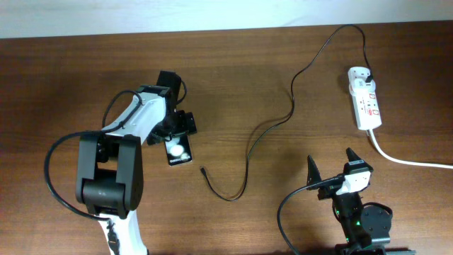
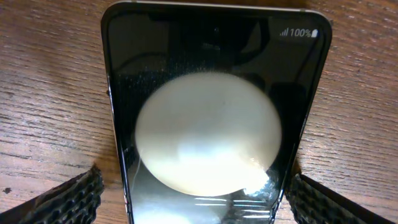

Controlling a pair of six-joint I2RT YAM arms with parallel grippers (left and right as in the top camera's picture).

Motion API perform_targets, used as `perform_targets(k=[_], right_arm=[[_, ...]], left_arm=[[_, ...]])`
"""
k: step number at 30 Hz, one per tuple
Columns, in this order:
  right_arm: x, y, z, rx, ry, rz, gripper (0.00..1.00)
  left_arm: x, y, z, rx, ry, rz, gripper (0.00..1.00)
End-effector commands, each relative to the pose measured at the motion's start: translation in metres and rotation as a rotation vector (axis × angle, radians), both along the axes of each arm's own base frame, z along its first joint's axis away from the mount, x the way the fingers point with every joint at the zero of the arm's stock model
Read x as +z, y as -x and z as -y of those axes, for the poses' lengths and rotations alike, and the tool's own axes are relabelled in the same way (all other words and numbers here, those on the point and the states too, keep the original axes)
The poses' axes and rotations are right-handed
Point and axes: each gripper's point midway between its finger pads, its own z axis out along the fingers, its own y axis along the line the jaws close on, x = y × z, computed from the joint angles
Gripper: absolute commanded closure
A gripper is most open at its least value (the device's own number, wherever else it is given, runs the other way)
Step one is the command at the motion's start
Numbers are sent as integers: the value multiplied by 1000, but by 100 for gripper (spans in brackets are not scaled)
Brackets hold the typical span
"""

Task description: Plug charger to phone and switch on socket

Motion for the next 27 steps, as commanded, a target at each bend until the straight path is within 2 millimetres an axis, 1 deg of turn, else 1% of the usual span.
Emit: perform_targets(k=[1,11,27], right_arm=[[-2,0,-1,2,6,-1,1],[-2,0,-1,2,6,-1,1],[-2,0,-1,2,6,-1,1]], left_arm=[[-36,26,-8,-16,-21,-116,1],[-37,16,-6,-16,-14,-79,1],[-37,16,-6,-16,-13,-77,1]])
